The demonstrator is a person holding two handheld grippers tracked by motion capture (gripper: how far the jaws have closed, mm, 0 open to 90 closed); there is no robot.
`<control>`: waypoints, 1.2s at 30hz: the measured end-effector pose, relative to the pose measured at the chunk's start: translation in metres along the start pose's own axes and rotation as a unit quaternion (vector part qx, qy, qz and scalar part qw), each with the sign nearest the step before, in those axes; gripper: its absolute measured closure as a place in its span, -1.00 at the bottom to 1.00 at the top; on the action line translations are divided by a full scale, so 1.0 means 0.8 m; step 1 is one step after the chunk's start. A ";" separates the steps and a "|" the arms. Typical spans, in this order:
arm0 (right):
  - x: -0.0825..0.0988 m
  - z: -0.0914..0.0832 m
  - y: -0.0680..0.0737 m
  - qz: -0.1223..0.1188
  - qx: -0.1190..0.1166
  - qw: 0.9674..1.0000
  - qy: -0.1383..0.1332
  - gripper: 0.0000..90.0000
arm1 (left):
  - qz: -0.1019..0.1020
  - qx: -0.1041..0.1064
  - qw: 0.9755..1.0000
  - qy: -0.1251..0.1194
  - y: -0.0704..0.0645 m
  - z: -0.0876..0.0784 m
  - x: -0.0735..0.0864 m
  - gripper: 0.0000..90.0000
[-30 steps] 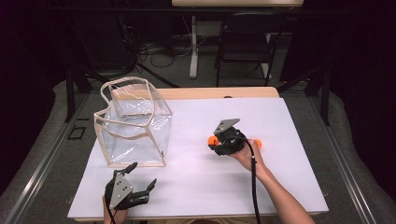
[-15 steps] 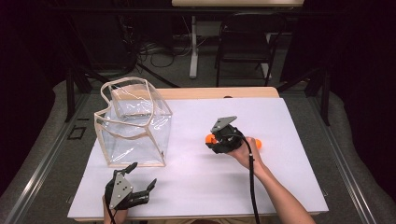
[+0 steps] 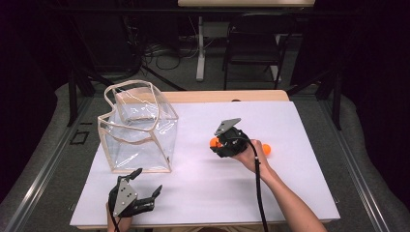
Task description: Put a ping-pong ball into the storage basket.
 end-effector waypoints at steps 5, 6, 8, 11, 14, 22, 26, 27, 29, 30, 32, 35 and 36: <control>-0.008 0.000 0.000 -0.005 -0.001 1.000 -0.001 0.12 | -0.002 -0.001 1.000 -0.001 0.000 0.000 0.000 -0.65; -0.009 0.000 0.000 -0.003 -0.001 1.000 -0.001 0.12 | -0.002 0.001 1.000 -0.001 0.000 0.000 0.000 -0.65; -0.012 0.000 0.001 -0.005 -0.001 1.000 -0.002 0.12 | -0.001 0.000 1.000 0.000 0.000 0.000 0.000 -0.65; -0.017 0.000 0.002 -0.010 0.000 1.000 -0.003 0.12 | -0.001 0.000 1.000 -0.001 0.000 0.000 0.000 -0.65; -0.020 0.000 0.003 -0.013 -0.001 1.000 -0.002 0.12 | -0.003 0.000 1.000 -0.003 0.000 0.000 0.000 -0.65; -0.030 -0.001 0.004 -0.017 -0.002 1.000 -0.004 0.12 | -0.002 0.000 1.000 -0.002 0.000 0.000 0.001 -0.65; -0.035 -0.002 0.005 -0.018 -0.003 1.000 -0.006 0.12 | -0.003 -0.001 1.000 -0.004 0.001 -0.001 0.001 -0.65; -0.036 -0.001 0.006 -0.020 -0.003 1.000 -0.007 0.12 | -0.002 -0.001 1.000 -0.004 0.001 -0.001 0.001 -0.65; -0.038 -0.001 0.007 -0.022 -0.003 1.000 -0.007 0.12 | -0.002 -0.001 1.000 -0.004 0.001 -0.001 0.001 -0.65; -0.040 -0.001 0.007 -0.023 -0.003 1.000 -0.008 0.12 | -0.002 -0.001 1.000 -0.005 0.001 -0.001 0.001 -0.65; -0.041 -0.001 0.008 -0.022 -0.003 1.000 -0.008 0.12 | -0.002 -0.001 1.000 -0.005 0.001 -0.001 0.001 -0.65; -0.049 -0.003 0.007 -0.024 -0.004 1.000 -0.013 0.12 | -0.002 -0.001 1.000 -0.005 0.001 -0.002 0.001 -0.65; -0.051 -0.004 0.007 -0.023 -0.004 1.000 -0.013 0.12 | -0.003 -0.002 1.000 -0.006 0.001 -0.002 0.001 -0.65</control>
Point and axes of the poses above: each handheld gripper's, and its own axes: z roughly forward along the jaws, x roughly out of its underside, y roughly to its left, the point moved 4 cm from there along z, roughly forward along the jaws, and after that the axes turned 8 degrees about y, right-handed, at the moved point
